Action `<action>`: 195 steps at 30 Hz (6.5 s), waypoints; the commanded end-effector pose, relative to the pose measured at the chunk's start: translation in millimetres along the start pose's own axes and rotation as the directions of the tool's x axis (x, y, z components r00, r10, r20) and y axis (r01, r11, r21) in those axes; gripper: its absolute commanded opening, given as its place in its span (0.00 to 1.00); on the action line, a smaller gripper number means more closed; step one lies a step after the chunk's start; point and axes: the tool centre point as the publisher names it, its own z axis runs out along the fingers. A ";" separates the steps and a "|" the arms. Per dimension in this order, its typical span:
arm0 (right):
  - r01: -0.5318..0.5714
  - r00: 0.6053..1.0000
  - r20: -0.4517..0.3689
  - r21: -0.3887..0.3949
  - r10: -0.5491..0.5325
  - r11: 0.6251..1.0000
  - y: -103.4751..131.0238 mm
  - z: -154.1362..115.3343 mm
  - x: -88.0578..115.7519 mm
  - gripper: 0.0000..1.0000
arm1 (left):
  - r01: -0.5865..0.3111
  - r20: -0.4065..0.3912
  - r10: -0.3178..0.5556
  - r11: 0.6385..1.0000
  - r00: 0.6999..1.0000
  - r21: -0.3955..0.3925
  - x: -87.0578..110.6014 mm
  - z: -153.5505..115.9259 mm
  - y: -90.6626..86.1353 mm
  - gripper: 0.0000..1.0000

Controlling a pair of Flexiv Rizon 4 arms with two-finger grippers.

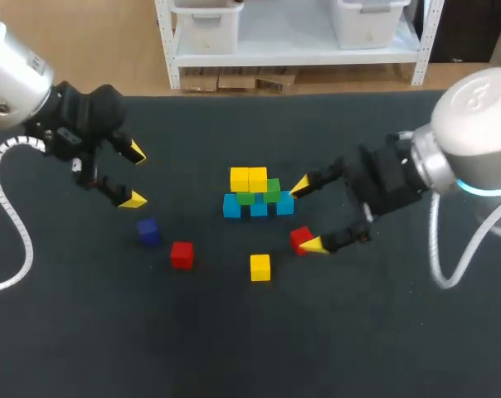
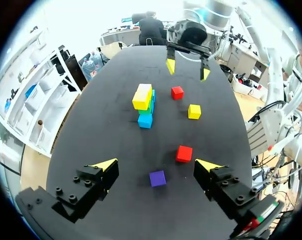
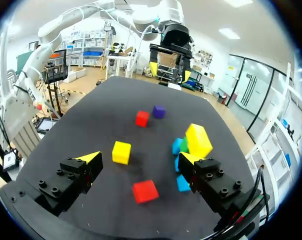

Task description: Place the blue cubes, place green cubes on the blue cubes, place the yellow cubes on the green cubes, then place the red cubes on the yellow cubes, and place purple cube on the red cubes.

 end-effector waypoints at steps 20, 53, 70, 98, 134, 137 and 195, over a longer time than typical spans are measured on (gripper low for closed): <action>-0.107 0.990 -0.096 -0.041 0.103 0.993 30.4 70.7 14.9 1.00 | -0.002 0.004 0.002 1.000 1.000 -0.001 1.0 -0.2 -0.3 1.00; -0.115 0.990 -0.094 -0.063 0.109 0.991 24.8 61.2 15.5 0.00 | -0.002 0.004 0.002 1.000 1.000 -0.001 1.0 -0.2 -0.3 1.00; -0.084 0.993 -0.085 -0.095 0.076 0.992 -18.7 -9.6 6.9 0.00 | -0.002 0.004 0.002 1.000 1.000 -0.001 1.0 -0.2 -0.3 1.00; -0.125 0.987 -0.098 0.054 0.130 0.991 -87.9 -4.8 32.0 0.00 | -0.002 0.004 0.002 1.000 1.000 -0.001 1.0 -0.2 -0.3 1.00; -0.106 0.990 -0.089 0.032 0.109 0.994 -111.1 15.8 25.5 0.00 | -0.002 0.004 0.002 1.000 1.000 -0.001 1.0 -0.2 -0.3 1.00; -0.107 0.990 -0.088 0.031 0.109 0.994 -111.2 17.0 25.6 0.00 | -0.002 0.004 0.002 1.000 1.000 -0.001 1.0 -0.2 -0.3 1.00; 0.063 0.996 -0.049 -0.132 -0.070 0.989 -33.8 -65.1 21.4 1.00 | -0.002 0.004 0.002 1.000 1.000 -0.001 1.0 -0.2 -0.3 1.00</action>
